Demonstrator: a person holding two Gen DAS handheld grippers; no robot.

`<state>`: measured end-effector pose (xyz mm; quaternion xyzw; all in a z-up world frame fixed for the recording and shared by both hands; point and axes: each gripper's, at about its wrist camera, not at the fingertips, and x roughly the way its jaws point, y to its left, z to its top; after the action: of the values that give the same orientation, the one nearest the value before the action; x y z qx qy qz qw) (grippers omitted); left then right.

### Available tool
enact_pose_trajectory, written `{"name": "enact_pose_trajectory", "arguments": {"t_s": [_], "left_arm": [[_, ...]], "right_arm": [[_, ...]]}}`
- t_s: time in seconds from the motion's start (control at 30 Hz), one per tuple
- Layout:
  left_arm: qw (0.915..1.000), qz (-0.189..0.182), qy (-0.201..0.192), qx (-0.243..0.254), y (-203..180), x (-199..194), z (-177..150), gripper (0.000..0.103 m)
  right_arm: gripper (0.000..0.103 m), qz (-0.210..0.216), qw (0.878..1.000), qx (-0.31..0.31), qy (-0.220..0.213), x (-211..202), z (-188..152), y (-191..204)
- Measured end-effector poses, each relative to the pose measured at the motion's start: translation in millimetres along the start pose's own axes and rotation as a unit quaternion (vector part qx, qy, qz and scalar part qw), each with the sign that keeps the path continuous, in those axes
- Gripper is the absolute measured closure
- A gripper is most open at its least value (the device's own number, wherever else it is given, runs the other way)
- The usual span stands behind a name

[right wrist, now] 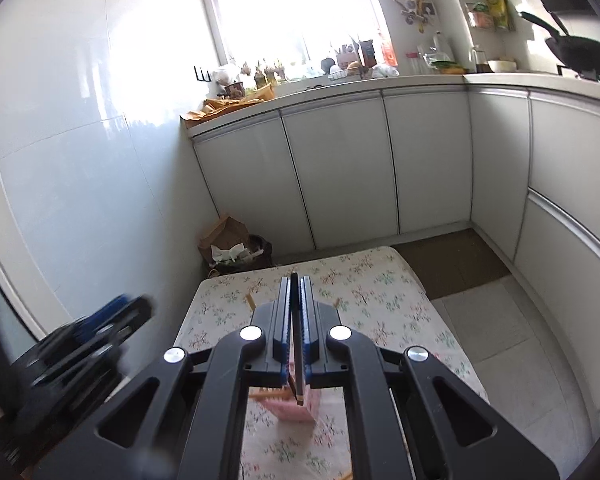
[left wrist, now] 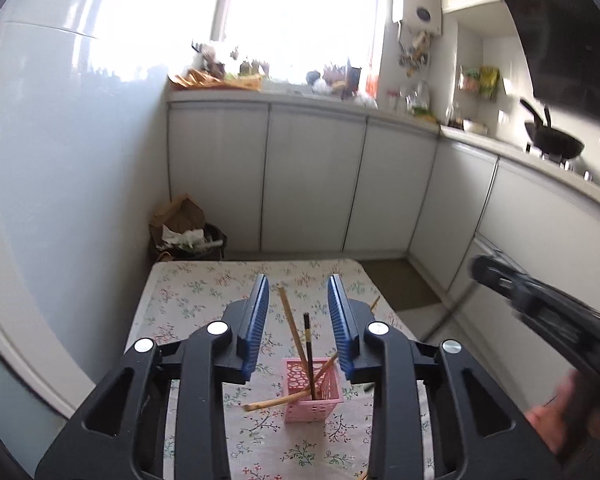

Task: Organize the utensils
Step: 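Lower both held chopsticks into the pink mesh cup and open both tools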

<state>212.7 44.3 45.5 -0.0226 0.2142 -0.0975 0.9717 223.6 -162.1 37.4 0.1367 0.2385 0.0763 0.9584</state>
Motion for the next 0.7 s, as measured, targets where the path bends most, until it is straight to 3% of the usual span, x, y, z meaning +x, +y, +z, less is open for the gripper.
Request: {"name": "enact_pose_trajectory", "arguments": {"t_s": [0.17,0.43,0.53,0.6,0.7], "left_arm": [[0.9993,0.020,-0.019,-0.025,25,-17,-8,0.073],[0.9978,0.022,-0.001,-0.063,53,-7,-22,0.073],[0.9974,0.021,0.008,-0.069,57,-3,-27,0.073],[0.9973,0.018,0.010,-0.070,57,-4,-28,0.073],[0.9975,0.015,0.013,-0.067,54,-6,-28,0.071]], "right_arm": [[0.099,-0.001,1.000,-0.014,0.001,32,-2,16],[0.098,0.004,0.999,-0.016,0.047,80,-33,24],[0.089,-0.009,0.999,-0.020,0.044,75,-36,23],[0.076,-0.019,0.999,-0.024,0.036,67,-36,21],[0.075,-0.025,0.999,-0.024,0.034,58,-36,17]]}}
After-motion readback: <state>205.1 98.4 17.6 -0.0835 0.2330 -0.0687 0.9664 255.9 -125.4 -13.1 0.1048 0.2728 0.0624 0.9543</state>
